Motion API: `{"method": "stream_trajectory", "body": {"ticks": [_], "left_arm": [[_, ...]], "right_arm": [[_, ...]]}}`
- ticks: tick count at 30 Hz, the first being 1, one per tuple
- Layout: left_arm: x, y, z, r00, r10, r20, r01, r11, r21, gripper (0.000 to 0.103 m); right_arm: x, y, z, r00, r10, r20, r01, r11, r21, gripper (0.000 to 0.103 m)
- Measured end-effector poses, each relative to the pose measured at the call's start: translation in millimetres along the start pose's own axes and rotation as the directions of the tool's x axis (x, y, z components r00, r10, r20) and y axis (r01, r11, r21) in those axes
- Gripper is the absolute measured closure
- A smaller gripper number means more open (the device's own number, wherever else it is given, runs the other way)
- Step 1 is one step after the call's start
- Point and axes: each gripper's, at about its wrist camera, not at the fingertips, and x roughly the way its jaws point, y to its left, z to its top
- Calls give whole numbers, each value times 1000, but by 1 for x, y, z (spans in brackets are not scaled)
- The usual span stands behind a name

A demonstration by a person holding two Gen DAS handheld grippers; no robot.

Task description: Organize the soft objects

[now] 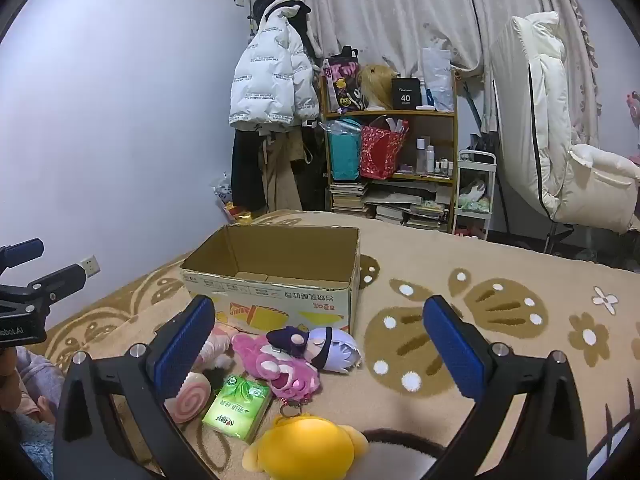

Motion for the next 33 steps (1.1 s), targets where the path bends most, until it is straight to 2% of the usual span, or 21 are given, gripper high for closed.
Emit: {"method": "stream_trajectory", "body": {"ticks": [12, 33], "left_arm": [[-6, -4, 3, 1000, -2, 1, 2, 1000, 29, 0], [0, 0, 2, 1000, -3, -13, 3, 1000, 14, 0]], "right_arm": [[0, 0, 0, 1000, 8, -1, -8, 1000, 7, 0], [-2, 2, -1, 1000, 7, 14, -7, 1000, 0, 0]]}}
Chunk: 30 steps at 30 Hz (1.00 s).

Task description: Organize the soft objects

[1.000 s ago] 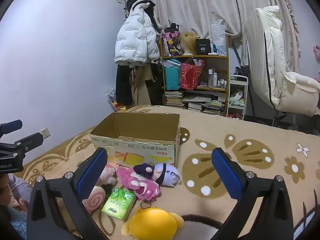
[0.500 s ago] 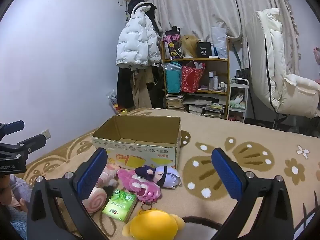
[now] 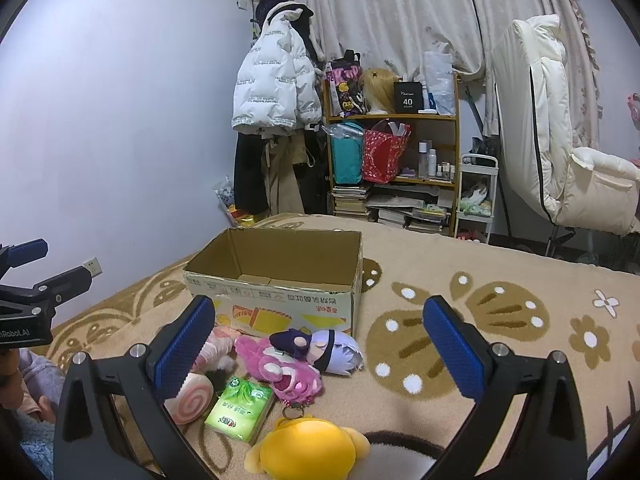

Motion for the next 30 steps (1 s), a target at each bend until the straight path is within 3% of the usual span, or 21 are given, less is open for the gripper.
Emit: {"method": "stream_trajectory", "body": {"ticks": [30], "left_arm": [[2, 5, 1, 1000, 8, -12, -8, 1000, -1, 0]], "right_arm": [[2, 1, -3, 1000, 1, -7, -1, 1000, -2, 0]]}}
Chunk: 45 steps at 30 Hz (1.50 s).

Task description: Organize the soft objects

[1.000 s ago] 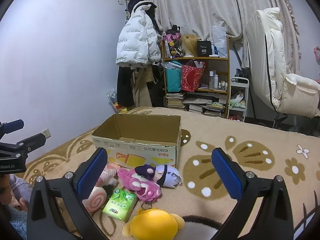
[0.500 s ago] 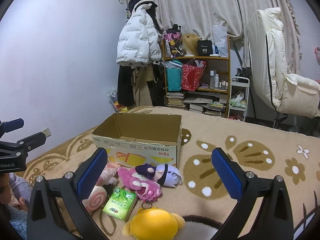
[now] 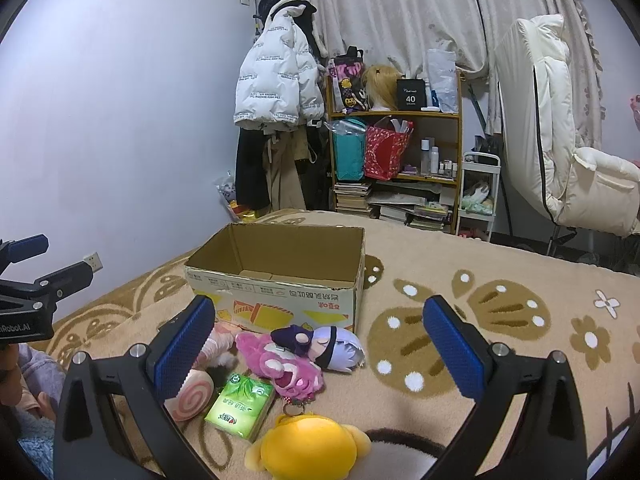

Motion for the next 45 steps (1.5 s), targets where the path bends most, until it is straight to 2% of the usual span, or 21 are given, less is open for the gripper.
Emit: {"method": "stream_trajectory", "body": {"ticks": [18, 45], "left_arm": [[-1, -2, -1, 1000, 4, 7, -4, 1000, 1, 0], [-5, -3, 1, 1000, 7, 7, -7, 1000, 9, 0]], "right_arm": [[8, -1, -13, 1000, 2, -10, -2, 1000, -4, 0], [9, 0, -12, 1000, 0, -15, 0, 1000, -6, 0]]}}
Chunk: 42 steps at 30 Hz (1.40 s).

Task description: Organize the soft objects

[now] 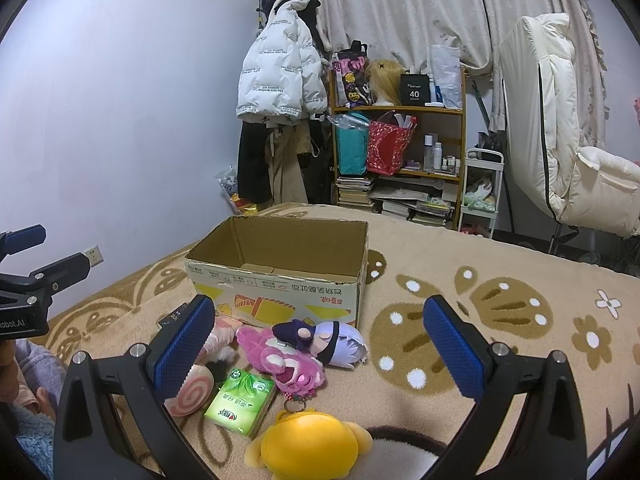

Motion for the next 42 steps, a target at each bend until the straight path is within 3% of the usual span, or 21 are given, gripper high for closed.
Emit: {"method": "stream_trajectory", "body": {"ticks": [8, 17, 24, 30, 35, 42], "left_arm": [[5, 4, 4, 999, 36, -40, -36, 999, 0, 0], [29, 2, 11, 992, 12, -123, -11, 1000, 9, 0], [55, -9, 15, 982, -20, -188, 26, 999, 31, 0], [80, -17, 16, 968, -42, -247, 50, 998, 27, 0], [100, -15, 15, 947, -94, -308, 88, 996, -33, 0], [122, -16, 10, 927, -98, -361, 92, 995, -35, 0]], "right_arm": [[1, 0, 0, 1000, -1, -5, 1, 1000, -3, 0], [9, -5, -11, 997, -31, -68, 32, 999, 16, 0], [25, -10, 0, 990, 15, -141, -8, 999, 49, 0], [49, -8, 3, 980, 38, -194, -26, 998, 64, 0], [68, -10, 3, 970, 54, -238, -36, 996, 77, 0], [97, -9, 3, 957, 81, -277, -56, 994, 99, 0]]}}
